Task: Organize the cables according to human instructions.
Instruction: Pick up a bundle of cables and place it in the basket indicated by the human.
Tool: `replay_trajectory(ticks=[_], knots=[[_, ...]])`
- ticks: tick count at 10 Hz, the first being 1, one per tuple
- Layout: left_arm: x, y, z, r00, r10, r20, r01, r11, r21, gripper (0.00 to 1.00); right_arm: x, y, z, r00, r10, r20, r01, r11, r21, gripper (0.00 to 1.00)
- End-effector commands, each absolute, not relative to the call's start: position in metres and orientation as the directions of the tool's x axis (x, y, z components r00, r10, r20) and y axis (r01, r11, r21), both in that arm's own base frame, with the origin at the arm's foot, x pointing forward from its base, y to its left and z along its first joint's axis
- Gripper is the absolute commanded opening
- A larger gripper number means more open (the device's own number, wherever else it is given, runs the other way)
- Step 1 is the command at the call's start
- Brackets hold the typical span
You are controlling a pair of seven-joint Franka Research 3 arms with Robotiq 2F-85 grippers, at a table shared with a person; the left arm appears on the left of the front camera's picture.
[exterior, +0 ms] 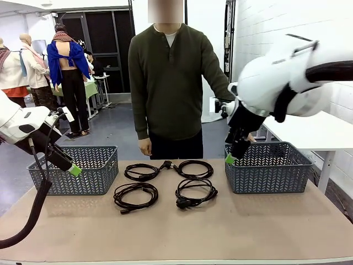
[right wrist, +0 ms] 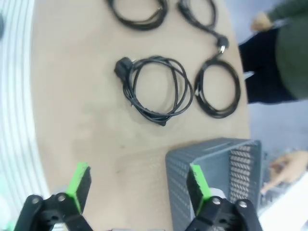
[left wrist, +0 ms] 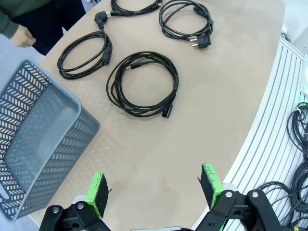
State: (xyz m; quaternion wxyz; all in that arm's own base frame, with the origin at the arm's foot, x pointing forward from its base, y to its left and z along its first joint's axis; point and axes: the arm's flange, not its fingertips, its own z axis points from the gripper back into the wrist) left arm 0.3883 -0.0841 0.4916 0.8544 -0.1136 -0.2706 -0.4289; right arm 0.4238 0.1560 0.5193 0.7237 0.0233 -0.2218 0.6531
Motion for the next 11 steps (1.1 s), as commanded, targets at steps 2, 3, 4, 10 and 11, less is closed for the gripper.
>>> replay_trajectory(ticks=[2,3,4,10,11], knots=[[0.39,-0.081,0.489,0.472,-0.675,0.567,0.807,0.59,0.029,1.0,0.462,0.179,0.506,-0.168,0.975,0.143,-0.956,-0.125,-0.266,1.0],[0.39,-0.081,0.489,0.472,-0.675,0.567,0.807,0.59,0.029,1.0,0.471,0.187,0.499,-0.197,0.974,0.112,-0.957,-0.166,-0.239,1.0],[0.39,-0.081,0.489,0.472,-0.675,0.567,0.807,0.59,0.029,1.0,0.479,0.194,0.49,-0.223,0.972,0.074,-0.956,-0.203,-0.211,1.0],[0.39,-0.081,0.489,0.472,-0.675,0.567,0.807,0.59,0.029,1.0,0.484,0.211,0.465,-0.219,0.975,0.048,-0.963,-0.207,-0.173,1.0],[0.39,-0.081,0.489,0.472,-0.675,0.567,0.807,0.59,0.029,1.0,0.484,0.211,0.465,-0.219,0.975,0.048,-0.963,-0.207,-0.173,1.0]])
